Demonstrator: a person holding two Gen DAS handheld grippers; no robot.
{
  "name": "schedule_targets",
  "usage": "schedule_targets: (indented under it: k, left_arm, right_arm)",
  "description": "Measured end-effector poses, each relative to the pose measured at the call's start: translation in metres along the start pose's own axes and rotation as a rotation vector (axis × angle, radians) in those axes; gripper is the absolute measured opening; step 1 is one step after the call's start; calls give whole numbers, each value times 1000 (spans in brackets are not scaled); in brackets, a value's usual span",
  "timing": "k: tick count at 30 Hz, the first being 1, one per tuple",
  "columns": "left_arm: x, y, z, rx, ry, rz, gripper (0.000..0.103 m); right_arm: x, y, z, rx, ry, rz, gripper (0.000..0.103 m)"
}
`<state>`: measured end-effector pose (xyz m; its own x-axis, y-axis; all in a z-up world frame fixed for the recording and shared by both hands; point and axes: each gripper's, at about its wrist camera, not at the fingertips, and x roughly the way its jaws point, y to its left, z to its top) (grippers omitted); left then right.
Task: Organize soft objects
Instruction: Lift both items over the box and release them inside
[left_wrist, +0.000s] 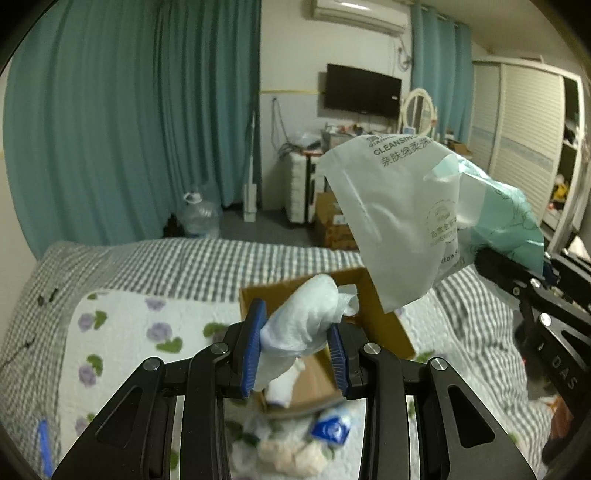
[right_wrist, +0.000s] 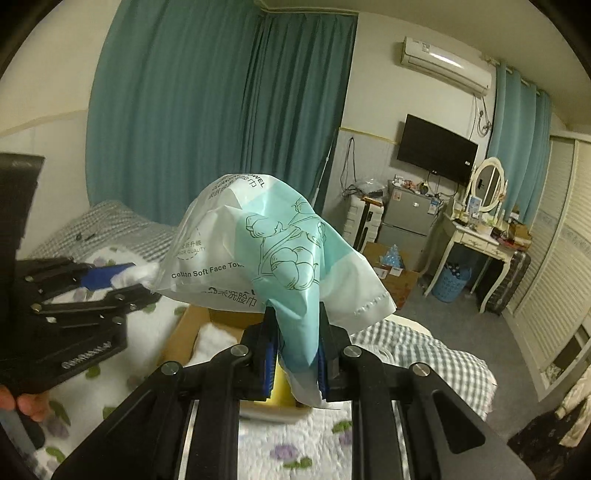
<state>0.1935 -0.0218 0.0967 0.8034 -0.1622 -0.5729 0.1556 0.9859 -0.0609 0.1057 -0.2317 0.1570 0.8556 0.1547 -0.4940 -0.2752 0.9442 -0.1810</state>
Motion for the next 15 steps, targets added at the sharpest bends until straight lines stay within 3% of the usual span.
schedule_targets:
  k: [7, 15]
  left_arm:
    - [69, 3, 5, 1, 45, 22, 32]
    - [137, -2, -33, 26, 141, 44, 32]
  right_arm:
    - [74, 0, 0, -8, 61, 8, 16]
    - [160, -2, -53, -6, 203, 22, 16]
